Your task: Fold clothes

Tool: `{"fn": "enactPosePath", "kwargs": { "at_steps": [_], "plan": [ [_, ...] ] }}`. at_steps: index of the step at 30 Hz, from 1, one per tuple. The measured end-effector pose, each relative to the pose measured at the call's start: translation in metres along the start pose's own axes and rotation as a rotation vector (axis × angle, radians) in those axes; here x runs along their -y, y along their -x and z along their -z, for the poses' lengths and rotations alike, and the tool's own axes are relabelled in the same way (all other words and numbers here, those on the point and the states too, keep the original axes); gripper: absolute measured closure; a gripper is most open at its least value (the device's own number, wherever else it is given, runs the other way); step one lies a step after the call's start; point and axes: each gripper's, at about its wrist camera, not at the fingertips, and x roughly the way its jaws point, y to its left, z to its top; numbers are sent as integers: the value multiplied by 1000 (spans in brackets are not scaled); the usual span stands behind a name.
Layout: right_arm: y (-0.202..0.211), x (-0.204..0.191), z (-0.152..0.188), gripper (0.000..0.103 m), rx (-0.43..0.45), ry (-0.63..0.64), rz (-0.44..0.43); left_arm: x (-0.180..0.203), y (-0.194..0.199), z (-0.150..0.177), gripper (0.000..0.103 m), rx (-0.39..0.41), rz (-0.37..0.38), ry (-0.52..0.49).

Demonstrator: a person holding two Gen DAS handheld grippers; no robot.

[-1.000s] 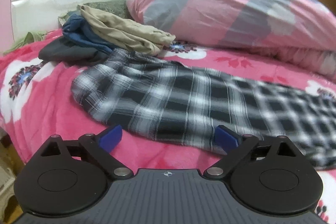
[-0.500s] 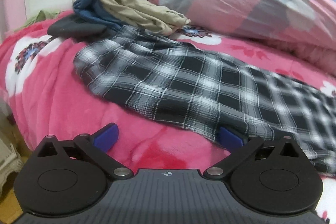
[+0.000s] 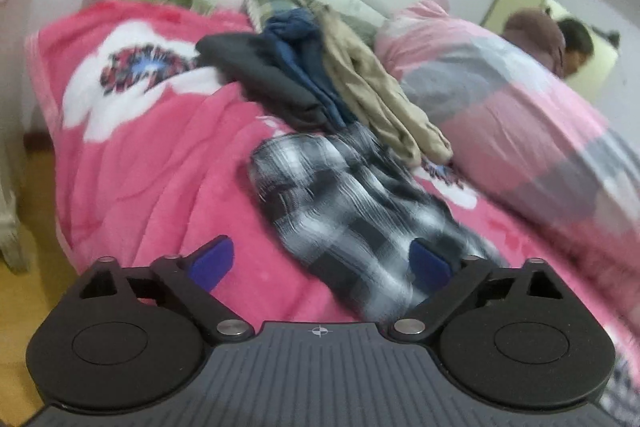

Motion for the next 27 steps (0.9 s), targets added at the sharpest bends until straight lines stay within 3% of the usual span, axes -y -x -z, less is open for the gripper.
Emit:
{"fn": "enactPosePath", "kwargs": {
  "at_steps": [1,11,17,20,27],
  "plan": [
    [0,0,0,0,0,1,0,-5,-2,-2,27,7,23,28],
    [-2,-4,0,0,-9,20,18,-20,-43,-20,50,23,29,58],
    [-3,-5,0,0,-12,29,27,-21,-45,-20,51,54,82,52],
    [-3,-6,-1,0,-14,30,28,-26,-57,-19,56,29,64,80],
    [-3,-4,-1,0,-11,29,25,9,-46,-15,84,127,-14,-141]
  ]
}}
